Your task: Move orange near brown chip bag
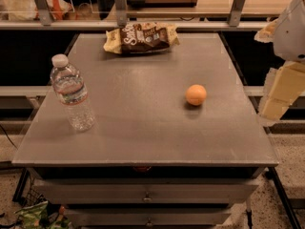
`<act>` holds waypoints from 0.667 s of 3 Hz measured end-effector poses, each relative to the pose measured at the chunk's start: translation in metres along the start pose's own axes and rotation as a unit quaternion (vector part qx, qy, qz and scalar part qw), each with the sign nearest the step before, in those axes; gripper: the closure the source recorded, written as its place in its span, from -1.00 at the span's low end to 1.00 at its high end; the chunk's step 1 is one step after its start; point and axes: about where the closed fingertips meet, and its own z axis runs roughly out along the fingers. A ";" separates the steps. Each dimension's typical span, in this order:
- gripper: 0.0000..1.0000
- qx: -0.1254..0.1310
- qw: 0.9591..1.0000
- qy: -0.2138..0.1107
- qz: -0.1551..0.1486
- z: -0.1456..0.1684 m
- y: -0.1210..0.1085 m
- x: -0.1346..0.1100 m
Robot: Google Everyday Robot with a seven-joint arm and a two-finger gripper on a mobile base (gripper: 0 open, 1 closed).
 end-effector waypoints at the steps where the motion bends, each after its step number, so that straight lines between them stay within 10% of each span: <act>1: -1.00 0.000 1.000 0.000 0.000 0.000 0.000 0.000; 2: -1.00 0.015 1.000 -0.006 0.022 -0.001 -0.001 0.000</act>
Offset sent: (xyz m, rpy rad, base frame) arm 0.0029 -0.0031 -0.0008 0.0512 -0.0476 -0.1178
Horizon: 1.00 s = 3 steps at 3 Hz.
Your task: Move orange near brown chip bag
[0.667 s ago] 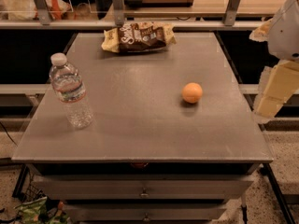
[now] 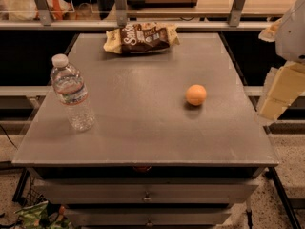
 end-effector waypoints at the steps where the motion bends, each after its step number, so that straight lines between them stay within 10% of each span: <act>1: -1.00 0.013 0.998 -0.013 0.062 0.016 -0.003 0.000; 3: -1.00 -0.010 0.978 -0.075 0.195 0.086 -0.011 -0.004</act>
Offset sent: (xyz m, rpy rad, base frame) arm 0.0403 0.0073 -0.0862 0.3243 0.0311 -0.3946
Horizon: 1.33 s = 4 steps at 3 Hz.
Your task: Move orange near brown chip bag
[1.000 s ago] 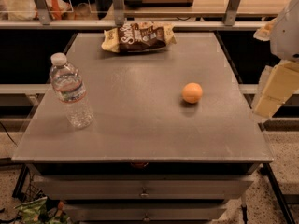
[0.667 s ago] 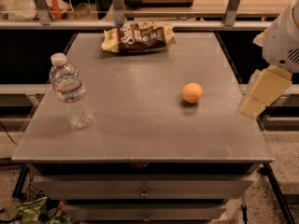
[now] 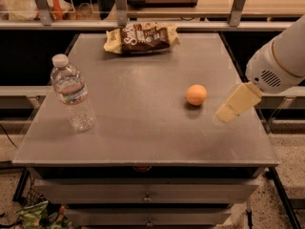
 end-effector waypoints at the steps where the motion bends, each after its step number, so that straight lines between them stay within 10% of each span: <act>1: -1.00 -0.017 0.999 -0.036 0.019 0.035 -0.007 -0.016; 4: -1.00 -0.045 0.995 -0.076 0.035 0.101 -0.009 -0.043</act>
Offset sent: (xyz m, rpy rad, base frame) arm 0.0820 0.0514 -0.0637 0.1887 -0.0451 -0.0002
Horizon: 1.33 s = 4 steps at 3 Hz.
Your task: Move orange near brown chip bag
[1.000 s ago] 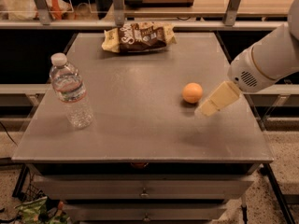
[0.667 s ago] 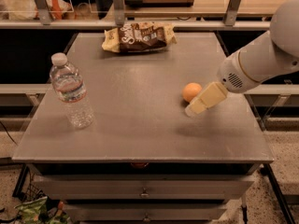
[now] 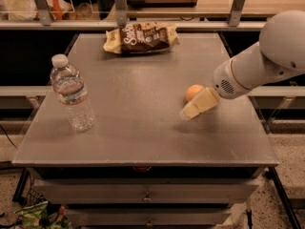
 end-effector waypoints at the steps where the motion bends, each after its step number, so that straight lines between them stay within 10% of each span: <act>1: -0.63 -0.004 1.000 -0.005 -0.002 0.005 0.001 -0.004; 4: 0.77 0.009 0.999 -0.046 -0.015 0.003 -0.006 -0.034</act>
Offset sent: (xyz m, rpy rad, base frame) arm 0.0078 0.0111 0.0000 0.0175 -0.0105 0.0336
